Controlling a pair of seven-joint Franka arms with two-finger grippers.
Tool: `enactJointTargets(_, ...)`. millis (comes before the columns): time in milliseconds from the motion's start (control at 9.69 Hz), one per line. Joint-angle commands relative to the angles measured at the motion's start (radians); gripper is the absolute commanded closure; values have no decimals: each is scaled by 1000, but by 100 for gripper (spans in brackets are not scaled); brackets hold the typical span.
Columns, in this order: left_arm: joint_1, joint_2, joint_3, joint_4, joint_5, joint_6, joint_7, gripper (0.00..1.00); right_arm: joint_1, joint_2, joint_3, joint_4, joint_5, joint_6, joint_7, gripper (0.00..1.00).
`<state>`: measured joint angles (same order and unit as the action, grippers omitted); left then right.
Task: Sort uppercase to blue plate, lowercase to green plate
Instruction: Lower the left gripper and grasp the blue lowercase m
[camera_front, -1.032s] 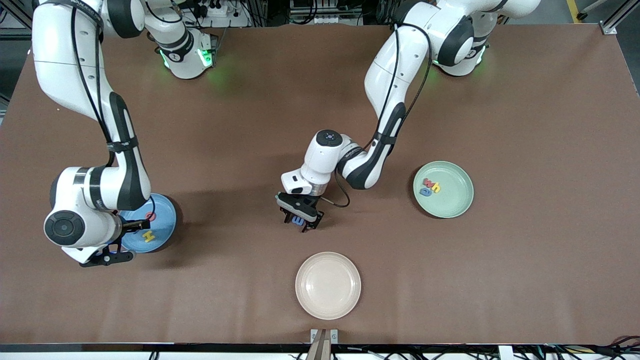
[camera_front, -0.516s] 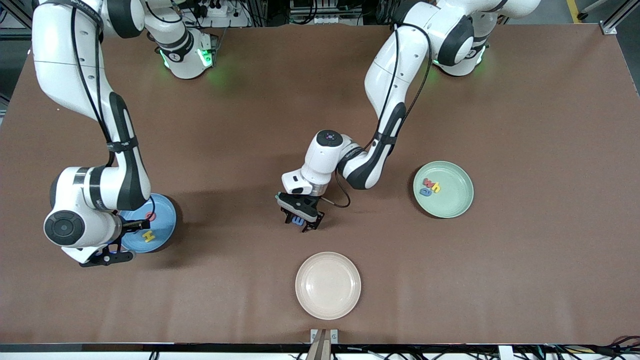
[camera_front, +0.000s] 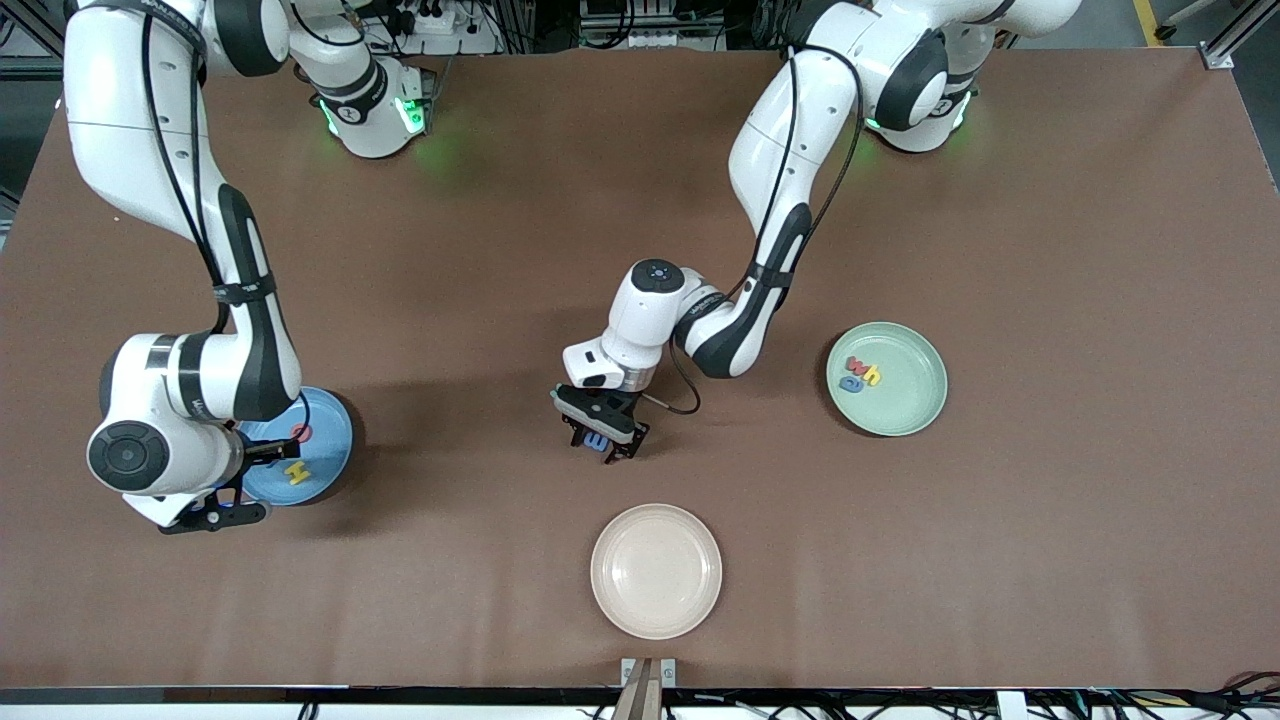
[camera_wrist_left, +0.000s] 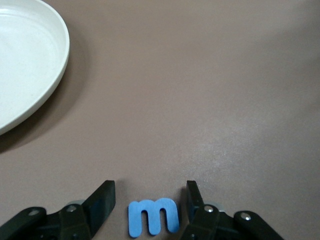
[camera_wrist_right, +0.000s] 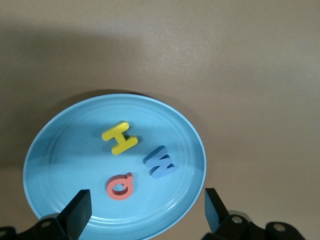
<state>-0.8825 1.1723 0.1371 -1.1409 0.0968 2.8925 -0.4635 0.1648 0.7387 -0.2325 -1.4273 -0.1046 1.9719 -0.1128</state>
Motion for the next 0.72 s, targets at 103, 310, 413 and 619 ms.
enactJointTargets(103,-16,-31,10,-66,-6,-53,8,34,-16,-7,15,-7,-6,7,2,0)
enactJointTargets(310,-16,-31,9,-66,-6,-53,8,39,-16,-7,15,-7,-6,7,1,0)
enactJointTargets(413,-18,-29,9,-66,-6,-56,8,43,-16,-7,15,-7,-6,7,1,0)
enactJointTargets(619,-18,-33,7,-68,-6,-61,8,43,-16,-7,15,-7,-6,7,1,0)
